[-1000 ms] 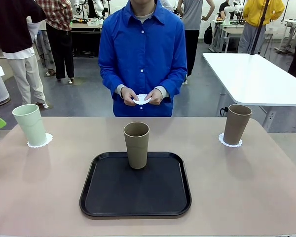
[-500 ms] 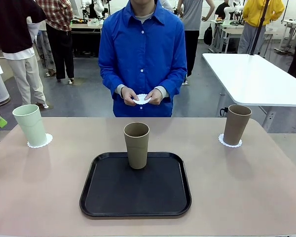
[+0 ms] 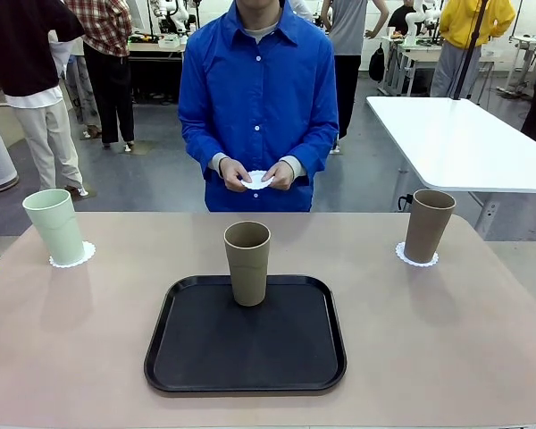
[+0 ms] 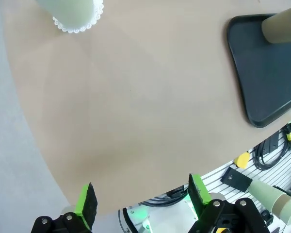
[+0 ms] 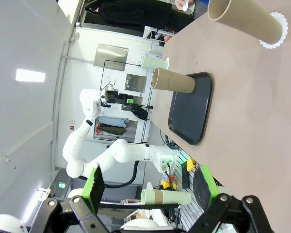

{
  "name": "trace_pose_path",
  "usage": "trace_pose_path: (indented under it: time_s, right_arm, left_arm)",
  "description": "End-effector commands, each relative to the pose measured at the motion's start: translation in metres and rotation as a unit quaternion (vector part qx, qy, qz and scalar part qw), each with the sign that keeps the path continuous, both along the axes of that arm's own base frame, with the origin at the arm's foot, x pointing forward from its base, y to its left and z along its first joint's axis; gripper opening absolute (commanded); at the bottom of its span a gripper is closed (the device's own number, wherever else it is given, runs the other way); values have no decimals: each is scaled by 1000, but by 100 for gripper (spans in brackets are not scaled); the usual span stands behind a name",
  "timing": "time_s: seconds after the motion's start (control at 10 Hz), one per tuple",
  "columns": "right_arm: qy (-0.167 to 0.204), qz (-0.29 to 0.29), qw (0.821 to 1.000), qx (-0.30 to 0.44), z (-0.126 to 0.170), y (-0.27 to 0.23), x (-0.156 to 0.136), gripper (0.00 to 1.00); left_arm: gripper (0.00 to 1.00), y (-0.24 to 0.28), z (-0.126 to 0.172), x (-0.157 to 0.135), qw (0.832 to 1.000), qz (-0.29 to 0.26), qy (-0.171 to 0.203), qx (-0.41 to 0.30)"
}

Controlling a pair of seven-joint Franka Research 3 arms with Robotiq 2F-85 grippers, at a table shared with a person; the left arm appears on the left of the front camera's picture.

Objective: Place coasters on the table and set cups on them.
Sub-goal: Take one Reusable plastic cup from the Flat Tray and place it on a coaster set by the human.

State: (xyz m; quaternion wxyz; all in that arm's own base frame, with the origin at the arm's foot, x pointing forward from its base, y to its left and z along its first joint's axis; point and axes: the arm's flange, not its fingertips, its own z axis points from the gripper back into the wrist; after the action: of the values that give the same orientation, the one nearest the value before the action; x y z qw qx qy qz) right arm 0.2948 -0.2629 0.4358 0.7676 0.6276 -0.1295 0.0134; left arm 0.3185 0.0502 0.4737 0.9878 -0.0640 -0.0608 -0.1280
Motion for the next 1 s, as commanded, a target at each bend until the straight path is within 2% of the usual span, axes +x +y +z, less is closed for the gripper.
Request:
trace_pose_path:
  time_s: [0.0, 0.1, 0.2, 0.3, 0.4, 0.5, 0.7, 0.9]
  right_arm:
    - [4, 2, 1000, 3, 0, 1, -2, 100]
    - [4, 2, 1000, 3, 0, 1, -2, 100]
    - [4, 2, 1000, 3, 0, 1, -2, 100]
    - [4, 2, 1000, 3, 0, 1, -2, 100]
    - [4, 2, 1000, 3, 0, 1, -2, 100]
    - [4, 2, 1000, 3, 0, 1, -2, 100]
    - [4, 2, 1000, 3, 0, 1, -2, 100]
    - [4, 2, 1000, 3, 0, 1, -2, 100]
  left_arm:
    - [100, 0, -10, 8, 1000, 2, 5, -3]
    - [100, 0, 0, 0, 1000, 0, 0, 0]
    - [100, 21, 7, 8, 989, -65, 15, -133]
    - [100, 44, 18, 17, 964, -116, 4, -239]
    - [100, 70, 25, 25, 928, -156, -12, -339]
    - [100, 95, 26, 37, 898, -171, -13, -405]
    - [100, 148, 17, 56, 860, -146, -16, -488]
    - [100, 199, -2, 75, 829, -107, 2, -549]
